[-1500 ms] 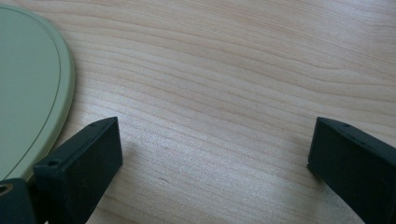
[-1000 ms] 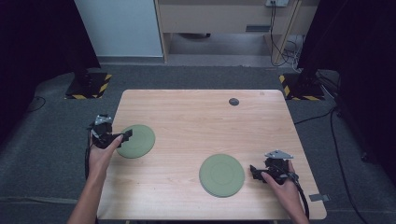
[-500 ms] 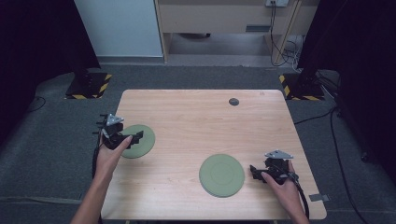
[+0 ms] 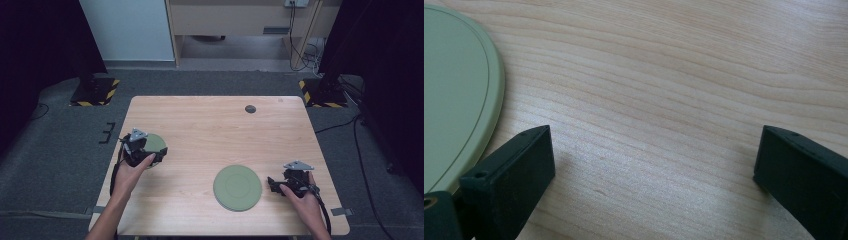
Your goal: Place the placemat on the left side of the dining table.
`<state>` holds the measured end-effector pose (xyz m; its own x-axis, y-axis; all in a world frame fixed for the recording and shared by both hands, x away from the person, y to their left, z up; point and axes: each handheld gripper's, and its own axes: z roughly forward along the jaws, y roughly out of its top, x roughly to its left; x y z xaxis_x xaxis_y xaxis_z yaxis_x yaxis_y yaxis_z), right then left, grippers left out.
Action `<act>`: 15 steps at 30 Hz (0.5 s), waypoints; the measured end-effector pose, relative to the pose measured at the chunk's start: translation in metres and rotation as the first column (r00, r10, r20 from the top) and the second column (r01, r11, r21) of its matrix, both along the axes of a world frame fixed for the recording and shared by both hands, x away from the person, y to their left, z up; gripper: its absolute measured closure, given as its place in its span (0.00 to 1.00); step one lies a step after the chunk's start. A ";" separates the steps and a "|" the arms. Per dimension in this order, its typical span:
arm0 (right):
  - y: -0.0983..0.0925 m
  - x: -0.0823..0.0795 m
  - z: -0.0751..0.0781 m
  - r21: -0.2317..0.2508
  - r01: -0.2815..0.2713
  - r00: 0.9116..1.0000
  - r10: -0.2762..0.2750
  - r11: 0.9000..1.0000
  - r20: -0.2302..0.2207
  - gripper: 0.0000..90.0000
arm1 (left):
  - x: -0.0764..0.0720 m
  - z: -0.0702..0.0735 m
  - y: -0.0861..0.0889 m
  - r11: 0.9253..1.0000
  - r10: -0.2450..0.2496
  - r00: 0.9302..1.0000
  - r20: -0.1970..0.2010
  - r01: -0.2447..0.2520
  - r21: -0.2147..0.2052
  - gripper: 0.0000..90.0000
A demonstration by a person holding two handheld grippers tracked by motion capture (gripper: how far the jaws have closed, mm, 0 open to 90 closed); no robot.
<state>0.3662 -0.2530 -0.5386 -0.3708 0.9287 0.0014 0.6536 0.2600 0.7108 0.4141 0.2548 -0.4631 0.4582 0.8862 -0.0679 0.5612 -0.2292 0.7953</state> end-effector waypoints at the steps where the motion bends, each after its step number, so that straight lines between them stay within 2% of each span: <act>1: 0.000 0.000 0.000 0.000 0.000 1.000 0.000 1.000 0.000 0.03 | -0.001 -0.001 -0.003 1.000 -0.006 1.000 0.001 0.006 -0.003 0.05; 15: 0.000 0.000 0.000 0.001 0.000 1.000 0.000 1.000 0.000 0.03 | -0.018 -0.010 -0.034 0.996 -0.090 0.996 -0.001 0.090 0.008 0.05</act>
<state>0.3660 -0.2529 -0.5387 -0.3710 0.9286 0.0019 0.6535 0.2596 0.7110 0.3962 0.2203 -0.4734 0.5365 0.8416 -0.0617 0.5384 -0.2851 0.7930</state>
